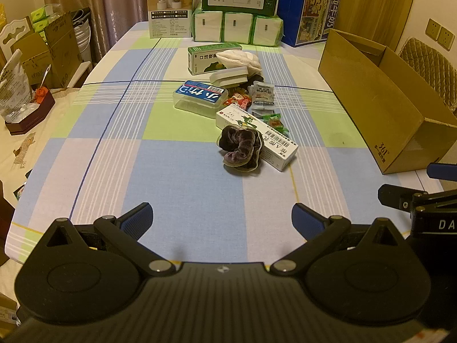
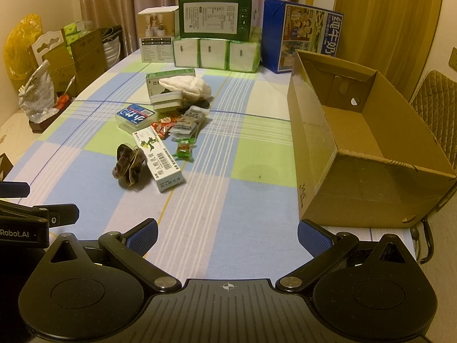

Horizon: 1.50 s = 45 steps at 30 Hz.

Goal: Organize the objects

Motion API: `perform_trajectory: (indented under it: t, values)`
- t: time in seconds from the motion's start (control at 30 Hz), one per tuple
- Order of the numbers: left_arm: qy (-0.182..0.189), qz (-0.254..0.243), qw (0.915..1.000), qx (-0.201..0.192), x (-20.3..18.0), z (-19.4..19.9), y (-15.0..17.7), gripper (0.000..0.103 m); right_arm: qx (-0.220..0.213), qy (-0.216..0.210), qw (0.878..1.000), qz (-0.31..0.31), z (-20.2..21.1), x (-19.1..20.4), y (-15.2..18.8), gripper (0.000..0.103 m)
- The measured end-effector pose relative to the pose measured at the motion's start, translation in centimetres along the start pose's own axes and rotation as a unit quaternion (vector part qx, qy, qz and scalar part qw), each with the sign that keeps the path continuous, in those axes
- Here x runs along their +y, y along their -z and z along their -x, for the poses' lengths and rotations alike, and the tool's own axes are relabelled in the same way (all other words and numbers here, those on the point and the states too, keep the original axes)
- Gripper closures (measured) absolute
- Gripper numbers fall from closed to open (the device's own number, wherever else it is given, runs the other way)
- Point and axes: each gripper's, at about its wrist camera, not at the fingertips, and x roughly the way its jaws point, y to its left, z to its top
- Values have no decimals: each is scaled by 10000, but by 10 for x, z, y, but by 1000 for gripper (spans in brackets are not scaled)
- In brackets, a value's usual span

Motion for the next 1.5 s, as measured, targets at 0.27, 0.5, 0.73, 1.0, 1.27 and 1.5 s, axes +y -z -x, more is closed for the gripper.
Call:
perform_trajectory:
  t: [0.27, 0.5, 0.73, 1.0, 1.27, 1.5]
  values:
    - [-5, 15, 10000, -1, 0, 0, 0, 2, -8, 4, 10000, 11, -2, -2, -1, 2]
    - [-6, 18, 10000, 5, 0, -1, 1, 2, -10, 5, 10000, 13, -1, -1, -1, 2]
    - [-16, 22, 10000, 9, 0, -1, 1, 2, -13, 1, 10000, 16, -2, -4, -1, 2]
    - [-22, 33, 10000, 7, 0, -1, 1, 2, -17, -4, 10000, 17, -1, -3, 0, 2]
    - [-33, 42, 10000, 8, 0, -1, 1, 2, -16, -7, 10000, 21, -1, -3, 0, 2]
    - [-36, 53, 10000, 6, 0, -1, 1, 2, -15, -13, 10000, 24, -1, -5, 0, 2]
